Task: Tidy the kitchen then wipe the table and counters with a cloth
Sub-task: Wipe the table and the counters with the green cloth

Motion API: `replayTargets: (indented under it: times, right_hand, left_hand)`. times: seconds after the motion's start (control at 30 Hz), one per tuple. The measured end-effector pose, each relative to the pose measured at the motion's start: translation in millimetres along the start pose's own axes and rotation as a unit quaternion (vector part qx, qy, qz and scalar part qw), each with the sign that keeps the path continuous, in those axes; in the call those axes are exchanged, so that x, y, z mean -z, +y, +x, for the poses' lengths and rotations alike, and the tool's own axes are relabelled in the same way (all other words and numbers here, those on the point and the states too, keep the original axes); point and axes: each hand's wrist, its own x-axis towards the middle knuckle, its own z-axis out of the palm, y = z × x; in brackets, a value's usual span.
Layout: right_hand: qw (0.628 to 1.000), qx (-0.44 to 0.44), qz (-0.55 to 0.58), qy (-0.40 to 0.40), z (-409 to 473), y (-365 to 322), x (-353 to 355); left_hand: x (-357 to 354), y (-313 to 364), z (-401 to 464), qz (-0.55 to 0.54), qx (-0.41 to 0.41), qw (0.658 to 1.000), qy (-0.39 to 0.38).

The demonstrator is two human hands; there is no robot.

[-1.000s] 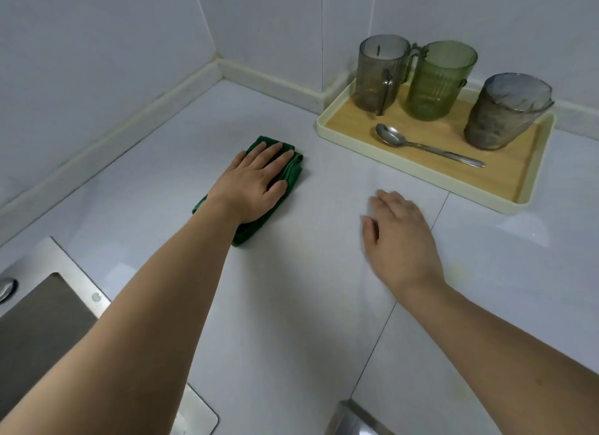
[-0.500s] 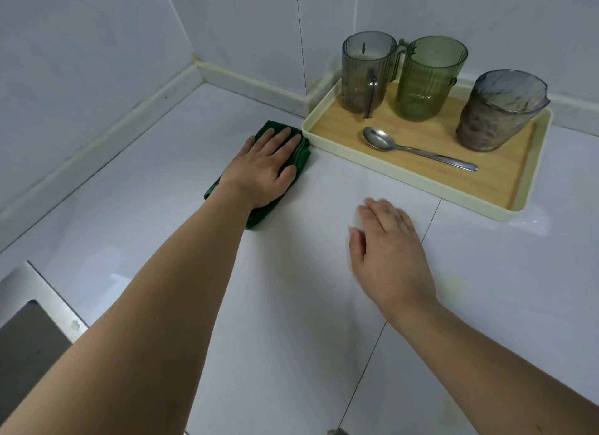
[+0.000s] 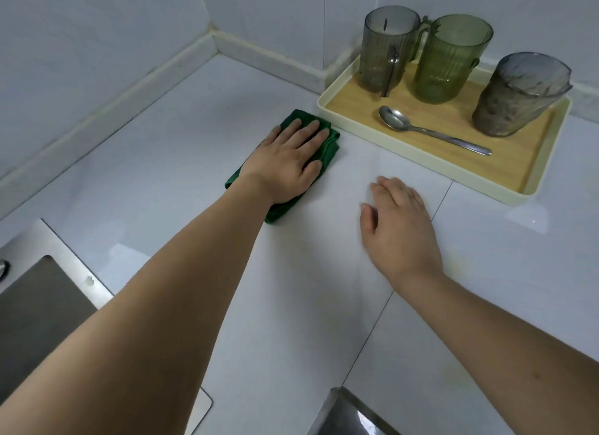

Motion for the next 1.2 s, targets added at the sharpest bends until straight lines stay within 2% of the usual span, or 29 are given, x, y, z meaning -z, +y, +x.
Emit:
replayTargets:
  times: [0.7,1.0,1.2]
  right_hand:
    - [1.0,-0.006,0.014,-0.025,-9,-9,19]
    - [1.0,0.001,0.019,-0.017,-10,-7,15]
    - [0.99,-0.023,0.137,-0.006,-11,-6,23]
  left_hand:
    - [-12,16,-225,-0.026,0.054,0.998,-0.01]
    - [-16,16,-228,-0.029,0.064,0.998,0.002]
    - [-17,42,-236,-0.019,0.063,0.998,0.002]
